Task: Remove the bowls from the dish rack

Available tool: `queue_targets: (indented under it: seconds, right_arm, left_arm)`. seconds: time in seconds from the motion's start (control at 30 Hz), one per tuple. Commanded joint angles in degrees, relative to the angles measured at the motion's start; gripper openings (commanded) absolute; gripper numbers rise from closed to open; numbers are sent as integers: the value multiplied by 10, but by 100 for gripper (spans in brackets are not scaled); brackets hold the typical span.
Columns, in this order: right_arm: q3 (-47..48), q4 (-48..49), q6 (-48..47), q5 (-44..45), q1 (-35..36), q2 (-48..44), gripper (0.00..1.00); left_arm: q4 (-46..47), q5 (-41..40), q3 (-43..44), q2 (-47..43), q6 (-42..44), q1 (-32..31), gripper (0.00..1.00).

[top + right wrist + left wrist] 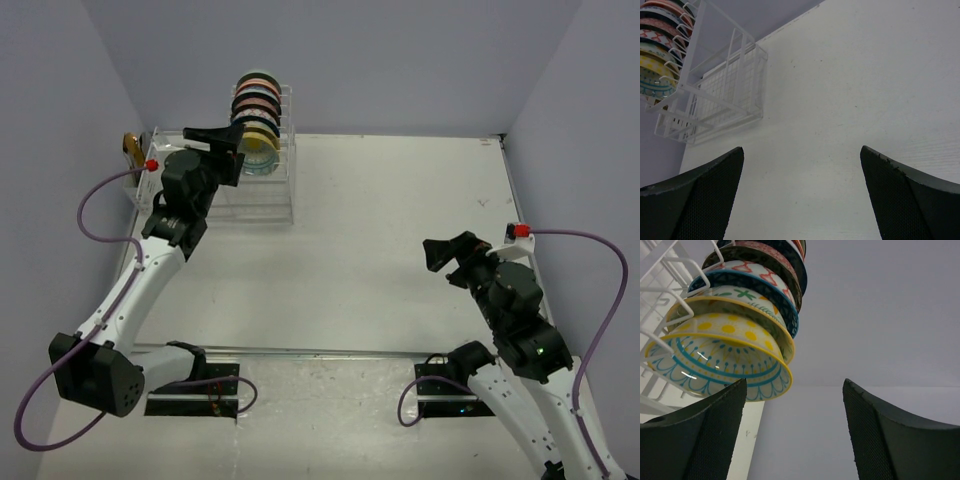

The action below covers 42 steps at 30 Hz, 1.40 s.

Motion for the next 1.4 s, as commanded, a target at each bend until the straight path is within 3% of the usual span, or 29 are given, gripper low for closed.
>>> queue_targets:
  seconds: [0.0,0.23,0.37,0.43,0.53,0.67,0.8,0.87,0.9,1.07,1.37]
  right_arm:
    - [0,22,3,0,2,0,99]
    - [-2,25,0,11,2,-2,99]
    - [-4,29,0,11,1,1,99]
    - [-6,32,0,9,2,3,99]
    - [-6,33,0,6,2,5,99]
    - [-8,36,-4,12,1,3,99]
    - [-7,32,-7,18,2,2,99]
    - [-7,31,-8,19,2,1,99]
    - [-6,30,-9,19,1,-1,99]
    - [-6,30,-7,19,2,-5,99]
    - [-5,31,-7,23,2,-11,99]
  left_arm:
    - [32,-41,36,17,-9,-2,77]
    - [27,-62,41,42,-20,-2,72]
    - [27,-70,48,50,-23,-3,59]
    - [27,-70,52,58,-25,-3,45]
    - [27,-66,53,66,-26,-4,34]
    - [26,-64,51,72,-32,-6,33]
    - [25,-63,49,72,-40,-6,16]
    - [25,-63,49,71,-42,-6,13]
    - [25,-65,50,71,-42,-6,6]
    - [24,-65,51,70,-50,-7,0]
    - [36,-51,53,69,-51,-13,0]
